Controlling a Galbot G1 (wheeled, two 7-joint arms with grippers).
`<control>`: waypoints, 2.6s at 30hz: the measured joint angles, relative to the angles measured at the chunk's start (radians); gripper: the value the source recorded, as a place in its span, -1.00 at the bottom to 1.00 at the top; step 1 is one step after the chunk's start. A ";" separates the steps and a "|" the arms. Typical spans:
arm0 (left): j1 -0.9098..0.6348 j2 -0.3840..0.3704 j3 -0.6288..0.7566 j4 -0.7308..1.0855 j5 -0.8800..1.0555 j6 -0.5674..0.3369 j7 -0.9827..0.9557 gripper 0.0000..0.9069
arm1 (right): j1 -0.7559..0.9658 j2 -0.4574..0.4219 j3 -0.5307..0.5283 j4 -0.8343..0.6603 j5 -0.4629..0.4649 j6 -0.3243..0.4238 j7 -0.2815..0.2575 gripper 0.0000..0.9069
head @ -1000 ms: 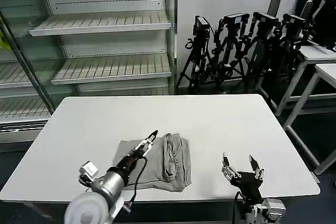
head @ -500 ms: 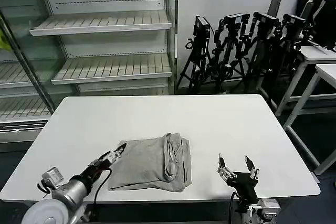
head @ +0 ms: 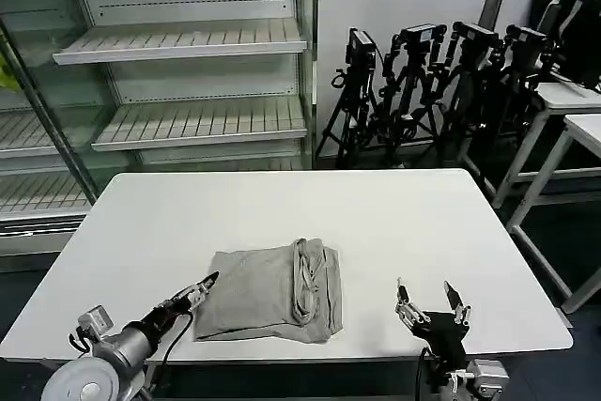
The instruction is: Fold and organize the clothes.
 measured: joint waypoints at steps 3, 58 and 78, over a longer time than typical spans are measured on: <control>0.000 -0.006 0.010 0.010 -0.002 -0.001 0.005 1.00 | -0.002 0.000 0.000 0.003 0.000 0.000 0.000 1.00; -0.012 -0.103 -0.083 0.014 -0.216 0.007 -0.060 -0.96 | 0.006 0.030 -0.010 0.014 0.000 -0.005 0.006 1.00; -0.017 0.117 -0.379 0.097 -0.305 0.002 0.004 -0.96 | 0.024 0.028 -0.019 0.005 0.010 -0.002 0.005 1.00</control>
